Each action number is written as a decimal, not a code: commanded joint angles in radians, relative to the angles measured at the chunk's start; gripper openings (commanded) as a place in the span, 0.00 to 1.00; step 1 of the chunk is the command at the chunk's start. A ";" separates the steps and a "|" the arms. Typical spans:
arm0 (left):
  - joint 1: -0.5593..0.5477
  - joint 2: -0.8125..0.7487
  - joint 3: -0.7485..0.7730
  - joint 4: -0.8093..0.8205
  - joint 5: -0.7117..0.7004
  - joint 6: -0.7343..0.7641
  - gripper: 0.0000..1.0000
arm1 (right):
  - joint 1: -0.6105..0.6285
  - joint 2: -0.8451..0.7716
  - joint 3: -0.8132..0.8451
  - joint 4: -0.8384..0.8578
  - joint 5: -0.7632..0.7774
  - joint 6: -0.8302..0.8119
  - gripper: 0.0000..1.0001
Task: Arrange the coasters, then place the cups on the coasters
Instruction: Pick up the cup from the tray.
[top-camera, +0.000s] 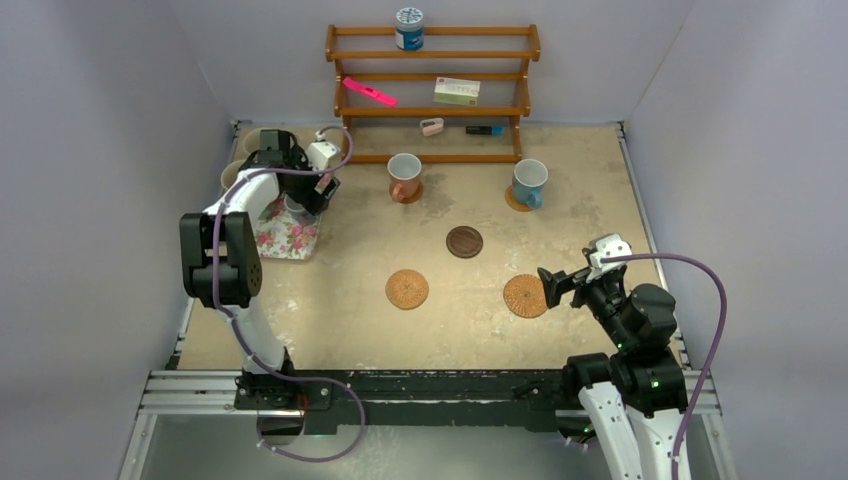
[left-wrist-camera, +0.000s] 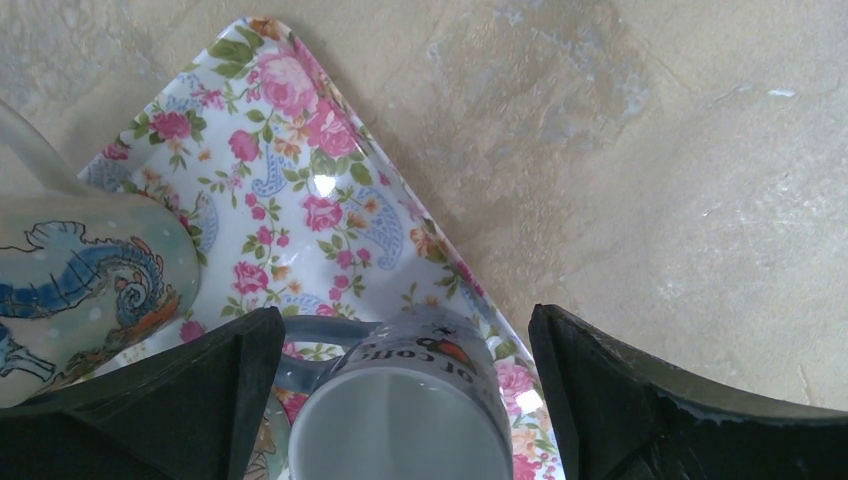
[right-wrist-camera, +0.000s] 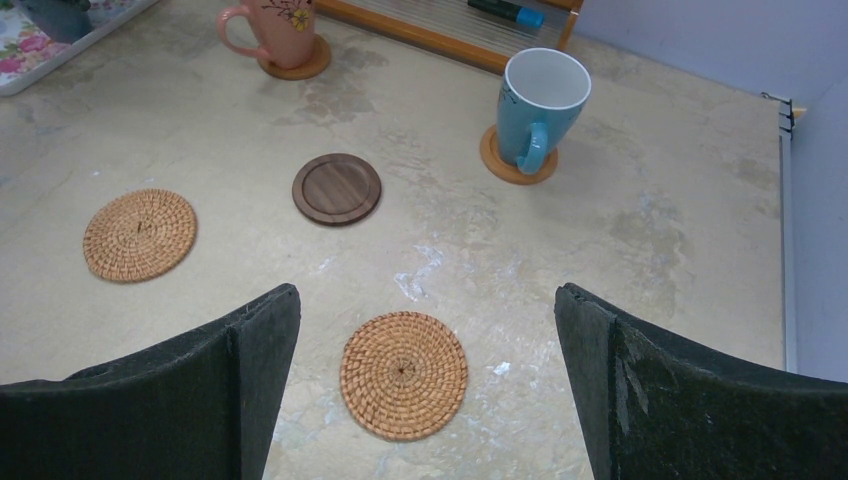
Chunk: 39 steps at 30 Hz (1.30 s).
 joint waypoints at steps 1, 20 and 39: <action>0.018 0.017 0.056 -0.065 0.048 0.041 1.00 | 0.005 -0.004 0.000 0.014 -0.006 -0.013 0.99; 0.073 -0.050 0.006 -0.106 0.011 -0.006 1.00 | 0.005 -0.001 0.000 0.012 -0.006 -0.015 0.99; 0.096 -0.153 -0.101 -0.076 -0.046 -0.106 1.00 | 0.005 -0.003 0.001 0.011 -0.006 -0.015 0.99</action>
